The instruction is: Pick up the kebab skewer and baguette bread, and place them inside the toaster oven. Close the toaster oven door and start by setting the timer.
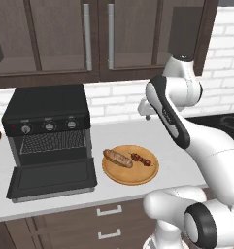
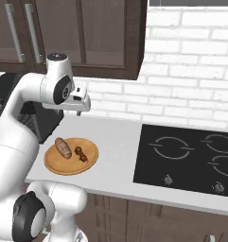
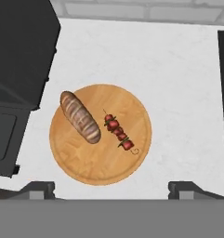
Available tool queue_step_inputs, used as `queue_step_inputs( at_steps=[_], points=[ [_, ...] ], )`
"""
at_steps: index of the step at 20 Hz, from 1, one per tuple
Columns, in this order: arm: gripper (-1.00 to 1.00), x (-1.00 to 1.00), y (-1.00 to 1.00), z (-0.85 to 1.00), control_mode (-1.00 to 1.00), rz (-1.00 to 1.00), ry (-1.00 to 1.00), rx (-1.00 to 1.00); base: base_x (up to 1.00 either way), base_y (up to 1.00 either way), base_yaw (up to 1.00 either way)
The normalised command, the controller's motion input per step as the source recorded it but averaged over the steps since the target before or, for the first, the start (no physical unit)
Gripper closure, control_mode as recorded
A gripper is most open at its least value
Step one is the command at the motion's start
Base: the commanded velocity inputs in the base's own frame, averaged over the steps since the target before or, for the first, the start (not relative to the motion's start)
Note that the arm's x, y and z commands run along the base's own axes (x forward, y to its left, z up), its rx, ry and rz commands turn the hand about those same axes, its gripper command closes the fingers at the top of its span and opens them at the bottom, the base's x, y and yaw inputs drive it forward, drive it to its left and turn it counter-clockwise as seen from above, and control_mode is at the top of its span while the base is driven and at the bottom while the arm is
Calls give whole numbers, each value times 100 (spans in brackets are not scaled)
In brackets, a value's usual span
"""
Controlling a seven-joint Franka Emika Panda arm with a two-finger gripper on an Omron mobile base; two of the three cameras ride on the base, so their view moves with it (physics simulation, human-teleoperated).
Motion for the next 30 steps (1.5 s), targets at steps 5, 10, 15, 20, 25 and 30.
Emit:
queue_step_inputs(
  at_steps=[5, 10, 15, 20, 25, 30],
  points=[
    [-100, -2, -1, -34, -100, 1, 0, 0, 0, 0, 0],
    [-100, 0, -5, -36, -100, 0, 0, 0, 0, 0, 0],
    [-100, 1, -14, -37, -100, 1, 1, 0, 0, 0, 0],
    [-100, 2, -7, -38, -100, 1, 1, 0, 0, 0, 0],
    [-100, 0, -1, -40, -100, 1, 6, 0, 0, 0, 0],
    [-100, 0, -2, -46, -100, 3, 6, -1, 0, 0, 0]
  ],
)
